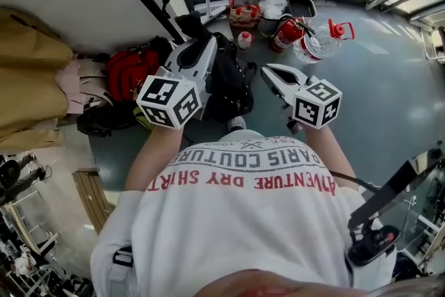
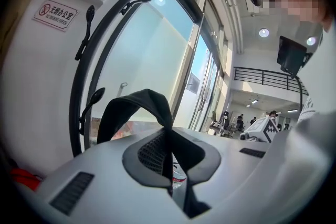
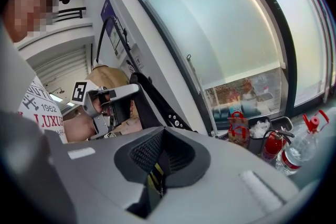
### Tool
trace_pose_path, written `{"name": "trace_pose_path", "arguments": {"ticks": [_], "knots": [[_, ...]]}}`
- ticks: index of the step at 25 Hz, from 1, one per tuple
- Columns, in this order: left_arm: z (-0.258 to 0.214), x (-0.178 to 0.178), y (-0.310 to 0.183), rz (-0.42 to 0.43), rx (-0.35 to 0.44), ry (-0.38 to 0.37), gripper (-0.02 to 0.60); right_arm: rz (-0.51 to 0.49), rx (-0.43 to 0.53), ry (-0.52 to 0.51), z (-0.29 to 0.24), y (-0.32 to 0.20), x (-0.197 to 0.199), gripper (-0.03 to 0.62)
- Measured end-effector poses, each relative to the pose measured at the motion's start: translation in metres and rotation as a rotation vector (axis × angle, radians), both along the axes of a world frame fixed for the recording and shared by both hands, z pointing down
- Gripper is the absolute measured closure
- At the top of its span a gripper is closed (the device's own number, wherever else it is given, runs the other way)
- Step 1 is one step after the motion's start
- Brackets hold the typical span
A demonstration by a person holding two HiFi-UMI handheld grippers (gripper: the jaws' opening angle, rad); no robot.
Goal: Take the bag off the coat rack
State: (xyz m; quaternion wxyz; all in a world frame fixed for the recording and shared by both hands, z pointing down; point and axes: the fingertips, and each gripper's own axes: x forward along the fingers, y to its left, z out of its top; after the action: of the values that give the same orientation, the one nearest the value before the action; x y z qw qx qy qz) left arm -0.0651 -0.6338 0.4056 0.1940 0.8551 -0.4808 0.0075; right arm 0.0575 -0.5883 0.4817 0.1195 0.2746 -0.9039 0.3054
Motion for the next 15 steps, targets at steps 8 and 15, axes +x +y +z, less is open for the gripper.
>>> {"name": "trace_pose_path", "arguments": {"ticks": [8,15], "knots": [[0.022,-0.003,0.044,0.039,-0.072,0.006,0.563,0.026,0.021,0.004,-0.009,0.029,-0.004,0.592],[0.015,-0.007,0.109,0.057,-0.074,-0.019,0.563,0.042,0.071,-0.02,-0.025,0.084,-0.011,0.592]]}}
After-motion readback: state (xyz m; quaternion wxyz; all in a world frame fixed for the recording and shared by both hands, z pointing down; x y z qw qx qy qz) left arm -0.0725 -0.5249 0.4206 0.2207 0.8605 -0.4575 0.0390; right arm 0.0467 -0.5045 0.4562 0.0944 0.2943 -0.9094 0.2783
